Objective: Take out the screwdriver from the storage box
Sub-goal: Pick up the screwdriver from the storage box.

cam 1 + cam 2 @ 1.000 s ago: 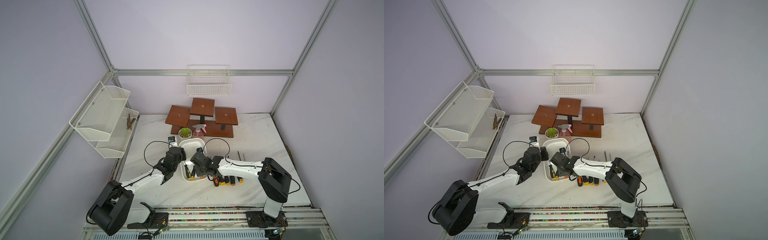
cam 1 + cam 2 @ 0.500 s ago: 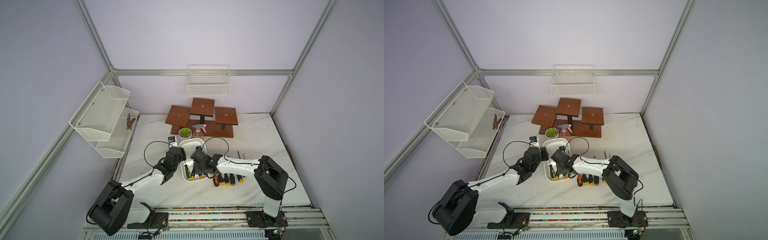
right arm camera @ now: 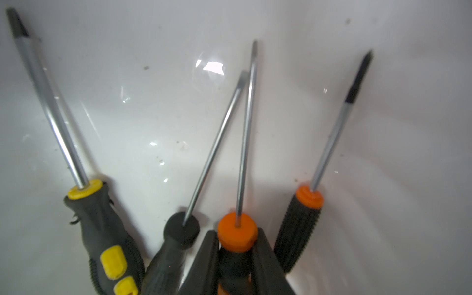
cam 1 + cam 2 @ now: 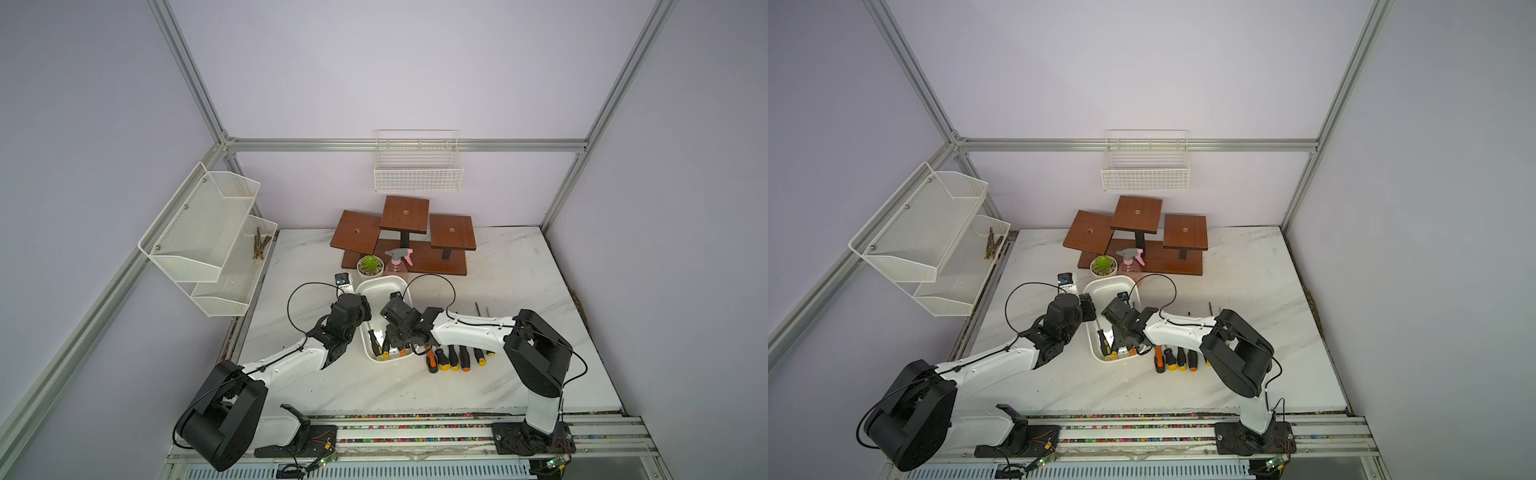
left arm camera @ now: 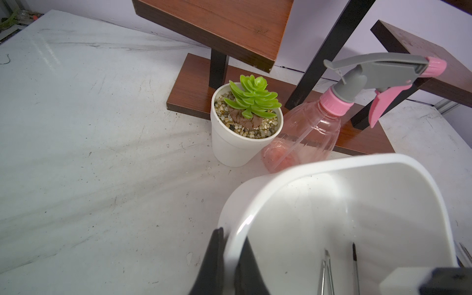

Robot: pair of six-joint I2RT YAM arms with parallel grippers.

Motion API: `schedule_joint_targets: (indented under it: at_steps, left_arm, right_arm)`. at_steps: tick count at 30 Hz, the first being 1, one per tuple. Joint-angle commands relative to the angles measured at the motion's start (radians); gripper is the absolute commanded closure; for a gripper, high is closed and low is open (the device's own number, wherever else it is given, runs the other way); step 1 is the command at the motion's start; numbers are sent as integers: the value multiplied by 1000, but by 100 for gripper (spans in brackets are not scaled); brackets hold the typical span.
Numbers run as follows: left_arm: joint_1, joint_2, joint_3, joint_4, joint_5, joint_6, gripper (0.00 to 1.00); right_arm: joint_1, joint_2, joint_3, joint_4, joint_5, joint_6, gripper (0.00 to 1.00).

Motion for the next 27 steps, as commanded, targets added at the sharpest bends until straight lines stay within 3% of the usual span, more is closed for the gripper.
schedule_joint_targets:
  at_steps: [1,2,20,27]
  left_arm:
    - [-2,-5,7,27,13,3,100]
    - [-3,-6,6,27,12,1,100]
    - [-2,1,10,27,15,4,100]
    - [-3,4,13,26,15,6,100]
  right_arm:
    - [-16,36,2,12,-6,-8,97]
    - [-16,31,0,18,-12,-10,100]
    - [-13,-260,-53,39,-97,-54,100]
    - [-17,-407,-88,-56,-35,-99,100]
